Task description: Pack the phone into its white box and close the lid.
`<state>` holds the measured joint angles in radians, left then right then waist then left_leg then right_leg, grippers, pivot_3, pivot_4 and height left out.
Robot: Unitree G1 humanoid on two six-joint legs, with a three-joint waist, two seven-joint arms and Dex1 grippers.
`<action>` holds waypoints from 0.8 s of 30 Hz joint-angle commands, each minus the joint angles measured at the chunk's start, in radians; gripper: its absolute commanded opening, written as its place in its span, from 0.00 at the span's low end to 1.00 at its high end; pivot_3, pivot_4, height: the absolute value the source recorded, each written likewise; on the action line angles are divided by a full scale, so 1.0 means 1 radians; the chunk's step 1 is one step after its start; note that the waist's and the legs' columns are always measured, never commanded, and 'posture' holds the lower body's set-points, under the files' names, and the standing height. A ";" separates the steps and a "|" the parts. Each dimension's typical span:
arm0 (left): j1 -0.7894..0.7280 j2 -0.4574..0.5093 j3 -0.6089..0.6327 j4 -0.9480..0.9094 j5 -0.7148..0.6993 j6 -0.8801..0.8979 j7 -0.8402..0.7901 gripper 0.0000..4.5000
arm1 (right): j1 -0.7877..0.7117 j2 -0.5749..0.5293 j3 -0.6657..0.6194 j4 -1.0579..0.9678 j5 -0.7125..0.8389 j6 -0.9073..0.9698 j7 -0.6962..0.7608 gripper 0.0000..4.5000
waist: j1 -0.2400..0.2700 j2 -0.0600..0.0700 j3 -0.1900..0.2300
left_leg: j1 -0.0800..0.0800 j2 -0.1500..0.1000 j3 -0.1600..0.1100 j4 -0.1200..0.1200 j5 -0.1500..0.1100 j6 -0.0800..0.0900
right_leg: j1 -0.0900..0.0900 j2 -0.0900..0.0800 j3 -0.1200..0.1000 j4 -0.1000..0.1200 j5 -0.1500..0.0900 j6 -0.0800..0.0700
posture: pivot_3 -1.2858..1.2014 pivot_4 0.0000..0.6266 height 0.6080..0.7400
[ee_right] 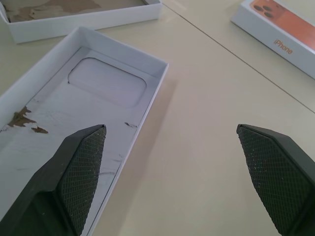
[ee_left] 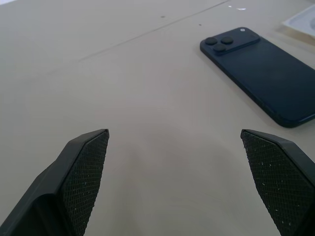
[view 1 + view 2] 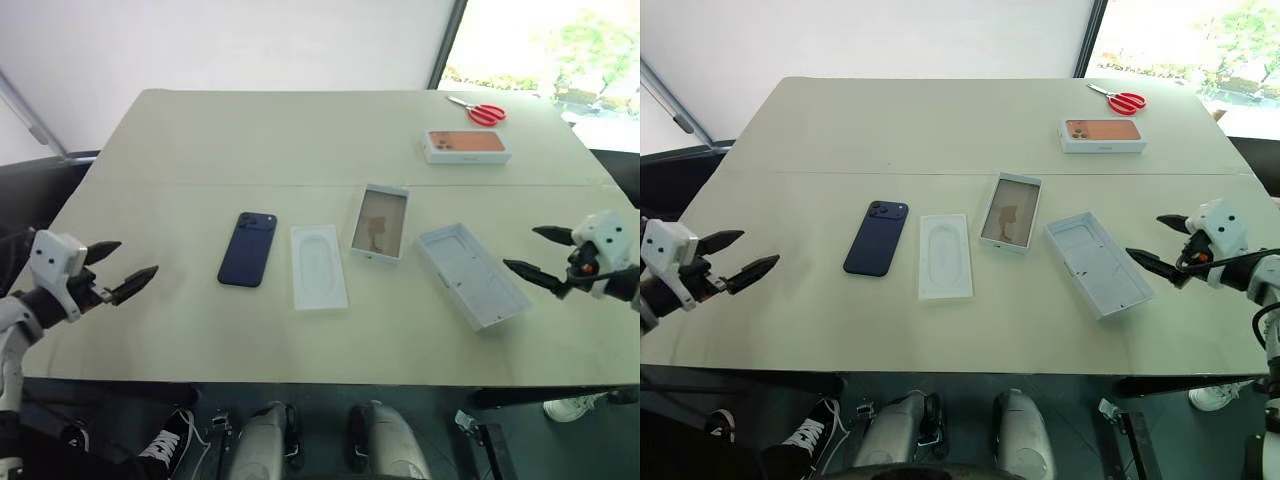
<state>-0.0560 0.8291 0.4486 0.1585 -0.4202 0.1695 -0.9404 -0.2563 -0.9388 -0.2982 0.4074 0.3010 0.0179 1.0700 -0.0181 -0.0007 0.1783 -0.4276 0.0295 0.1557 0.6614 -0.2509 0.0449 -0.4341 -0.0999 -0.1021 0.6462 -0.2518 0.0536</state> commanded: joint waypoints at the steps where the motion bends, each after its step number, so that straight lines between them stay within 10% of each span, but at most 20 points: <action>1: -0.029 0.033 0.011 0.011 0.016 -0.019 0.004 1.00 | 0.005 0.005 -0.016 -0.040 0.014 0.005 -0.009 0.99 | 0.000 0.000 0.000 | 0.000 0.000 0.000 0.000 0.000 0.000 | 0.000 0.000 0.000 0.000 0.000 0.000 | 0.52 0.24 0.99; 24: -0.053 0.005 0.000 -0.056 0.002 0.023 0.033 1.00 | -0.049 0.018 0.034 -0.062 0.004 0.022 -0.016 0.99 | 0.000 0.000 0.000 | 0.000 0.000 0.000 0.000 0.000 0.000 | 0.000 0.000 0.000 0.000 0.000 0.000 | 0.52 0.24 0.99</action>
<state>-0.0947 0.8318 0.4437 0.1334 -0.4062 0.1907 -0.9130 -0.2849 -0.9209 -0.2495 0.3763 0.2977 0.0425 1.0585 -0.0181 -0.0006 0.1783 -0.4277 0.0293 0.1558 0.6615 -0.2508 0.0448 -0.4336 -0.1001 -0.1021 0.6463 -0.2518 0.0536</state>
